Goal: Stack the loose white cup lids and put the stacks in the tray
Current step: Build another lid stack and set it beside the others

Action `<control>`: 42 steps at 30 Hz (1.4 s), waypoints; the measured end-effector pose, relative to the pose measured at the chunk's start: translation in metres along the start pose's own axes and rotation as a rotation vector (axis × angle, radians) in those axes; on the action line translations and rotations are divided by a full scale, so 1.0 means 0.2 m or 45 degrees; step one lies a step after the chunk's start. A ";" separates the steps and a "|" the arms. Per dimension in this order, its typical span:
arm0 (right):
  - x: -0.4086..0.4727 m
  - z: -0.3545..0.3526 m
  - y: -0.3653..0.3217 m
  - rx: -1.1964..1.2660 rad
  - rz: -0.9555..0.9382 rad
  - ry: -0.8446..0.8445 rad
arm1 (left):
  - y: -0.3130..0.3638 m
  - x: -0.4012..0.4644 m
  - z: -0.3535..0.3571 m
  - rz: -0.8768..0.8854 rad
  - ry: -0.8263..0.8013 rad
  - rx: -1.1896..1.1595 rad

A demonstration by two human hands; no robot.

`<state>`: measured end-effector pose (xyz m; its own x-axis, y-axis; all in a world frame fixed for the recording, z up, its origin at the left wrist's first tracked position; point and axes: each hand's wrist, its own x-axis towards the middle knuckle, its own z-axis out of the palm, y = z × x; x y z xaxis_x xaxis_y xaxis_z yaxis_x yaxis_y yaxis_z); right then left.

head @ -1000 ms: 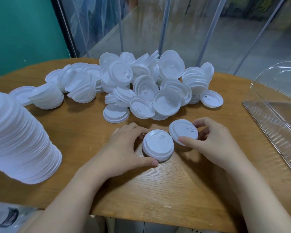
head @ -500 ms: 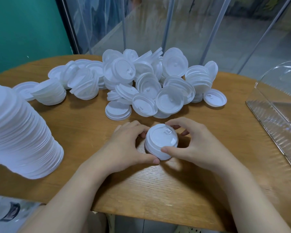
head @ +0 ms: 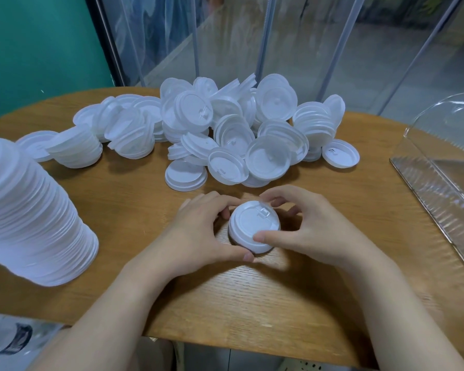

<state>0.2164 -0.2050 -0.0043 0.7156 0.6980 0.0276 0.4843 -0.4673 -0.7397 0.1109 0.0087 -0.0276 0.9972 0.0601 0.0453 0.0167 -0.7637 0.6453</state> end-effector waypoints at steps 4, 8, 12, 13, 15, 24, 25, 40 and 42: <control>0.07 -0.01 0.06 -0.085 -0.228 0.453 | 0.00 0.00 0.00 -0.021 0.005 -0.009; 0.18 0.02 0.13 -0.676 -0.320 0.596 | 0.00 -0.01 0.01 0.019 0.021 0.026; 0.23 0.06 0.17 -0.829 -0.289 0.519 | 0.01 -0.01 0.01 0.025 0.018 0.060; 0.23 0.07 0.18 -0.851 -0.273 0.540 | 0.01 -0.01 0.01 0.022 0.013 0.064; 0.23 0.08 0.18 -0.863 -0.280 0.620 | 0.02 -0.01 0.00 0.019 0.006 0.057; 0.25 0.05 0.15 -0.721 -0.359 0.783 | 0.01 -0.01 0.00 0.001 -0.001 0.087; 0.24 0.04 0.15 -0.685 -0.356 0.780 | 0.01 -0.01 0.00 -0.001 -0.005 0.086; 0.04 -0.08 0.05 0.165 -0.165 0.649 | 0.01 0.00 0.01 -0.007 -0.012 0.078; 0.03 -0.09 0.04 0.290 -0.158 0.630 | 0.01 0.00 0.01 -0.003 0.001 0.064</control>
<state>0.2340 -0.2147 0.0018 0.8377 0.3765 0.3957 0.4984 -0.2303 -0.8358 0.1104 0.0049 -0.0279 0.9971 0.0622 0.0445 0.0225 -0.7951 0.6061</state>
